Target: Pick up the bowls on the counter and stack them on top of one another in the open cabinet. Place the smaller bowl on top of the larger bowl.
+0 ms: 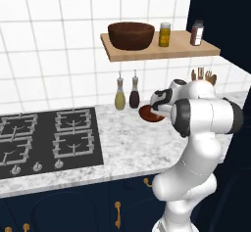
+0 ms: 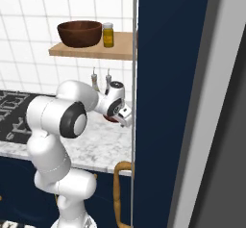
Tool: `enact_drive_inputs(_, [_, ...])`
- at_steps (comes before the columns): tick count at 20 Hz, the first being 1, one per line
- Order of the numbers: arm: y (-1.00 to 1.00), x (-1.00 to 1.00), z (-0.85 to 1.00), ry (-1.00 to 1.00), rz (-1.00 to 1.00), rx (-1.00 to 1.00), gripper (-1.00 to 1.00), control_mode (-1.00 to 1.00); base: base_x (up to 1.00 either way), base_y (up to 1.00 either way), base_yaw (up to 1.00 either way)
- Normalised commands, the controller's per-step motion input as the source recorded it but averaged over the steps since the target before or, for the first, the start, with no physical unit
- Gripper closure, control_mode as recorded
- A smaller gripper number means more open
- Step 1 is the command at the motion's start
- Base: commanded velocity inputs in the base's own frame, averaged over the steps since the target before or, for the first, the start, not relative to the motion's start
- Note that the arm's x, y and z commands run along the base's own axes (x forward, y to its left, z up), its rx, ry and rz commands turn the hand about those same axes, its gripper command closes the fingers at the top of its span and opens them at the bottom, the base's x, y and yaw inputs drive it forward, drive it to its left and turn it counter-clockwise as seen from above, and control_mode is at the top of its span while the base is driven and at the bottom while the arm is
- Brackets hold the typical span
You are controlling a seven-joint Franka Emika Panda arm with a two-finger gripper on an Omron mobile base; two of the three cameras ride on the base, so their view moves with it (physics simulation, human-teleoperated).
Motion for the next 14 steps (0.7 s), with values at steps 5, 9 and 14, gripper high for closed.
enact_drive_inputs(5, [-0.01,0.28,-0.11,0.00,-0.02,0.00,-1.00,-1.00,0.00,0.00,0.00])
enact_drive_inputs(9, [0.00,0.36,0.00,0.00,-0.06,0.00,-1.00,-1.00,0.00,0.00,0.00])
enact_drive_inputs(14, [-0.01,0.21,-0.08,0.00,-0.05,0.00,-1.00,-1.00,0.00,0.00,0.00])
